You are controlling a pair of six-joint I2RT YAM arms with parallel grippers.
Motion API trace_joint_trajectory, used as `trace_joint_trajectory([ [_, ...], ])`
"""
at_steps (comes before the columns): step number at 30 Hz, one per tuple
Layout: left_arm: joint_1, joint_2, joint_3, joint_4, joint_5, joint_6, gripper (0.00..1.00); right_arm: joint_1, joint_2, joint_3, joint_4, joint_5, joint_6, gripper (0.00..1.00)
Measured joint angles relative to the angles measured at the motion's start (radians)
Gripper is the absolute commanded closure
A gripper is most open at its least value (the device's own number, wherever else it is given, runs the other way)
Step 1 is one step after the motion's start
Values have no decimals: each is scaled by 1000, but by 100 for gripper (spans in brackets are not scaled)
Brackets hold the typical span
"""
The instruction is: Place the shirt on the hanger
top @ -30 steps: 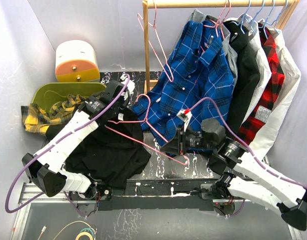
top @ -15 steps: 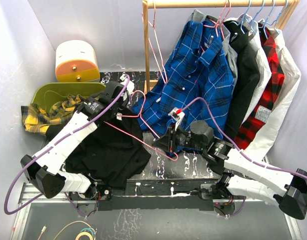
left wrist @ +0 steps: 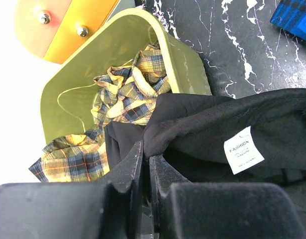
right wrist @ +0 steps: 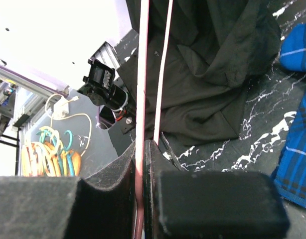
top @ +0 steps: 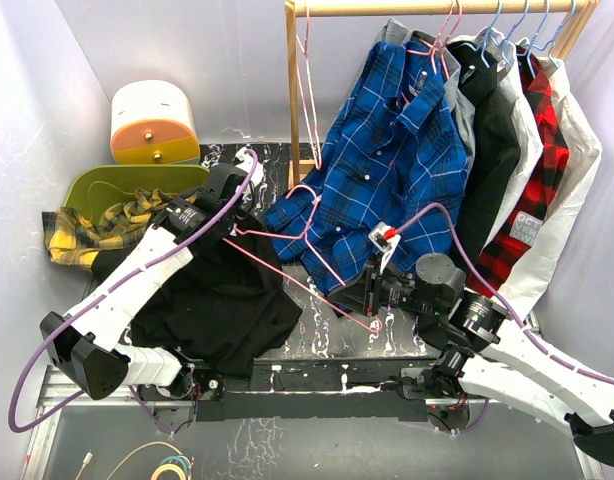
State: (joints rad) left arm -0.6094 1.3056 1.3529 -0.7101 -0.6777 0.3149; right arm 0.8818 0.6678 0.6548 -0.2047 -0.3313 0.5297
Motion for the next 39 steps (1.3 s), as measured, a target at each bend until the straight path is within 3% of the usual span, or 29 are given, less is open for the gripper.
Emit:
trace_joint_trajectory([
  [7,5,0,11,-28,15,-13,100,0,31,4,-50,27,-32,92],
  [14,6,0,59,-89,84,-45,100,0,159,49,7,15,-58,92],
  [28,26,0,121,-134,163,-84,100,0,345,74,331,-20,-10,92],
  [39,103,-12,287,-212,316,-137,100,0,553,69,703,-10,99,92],
])
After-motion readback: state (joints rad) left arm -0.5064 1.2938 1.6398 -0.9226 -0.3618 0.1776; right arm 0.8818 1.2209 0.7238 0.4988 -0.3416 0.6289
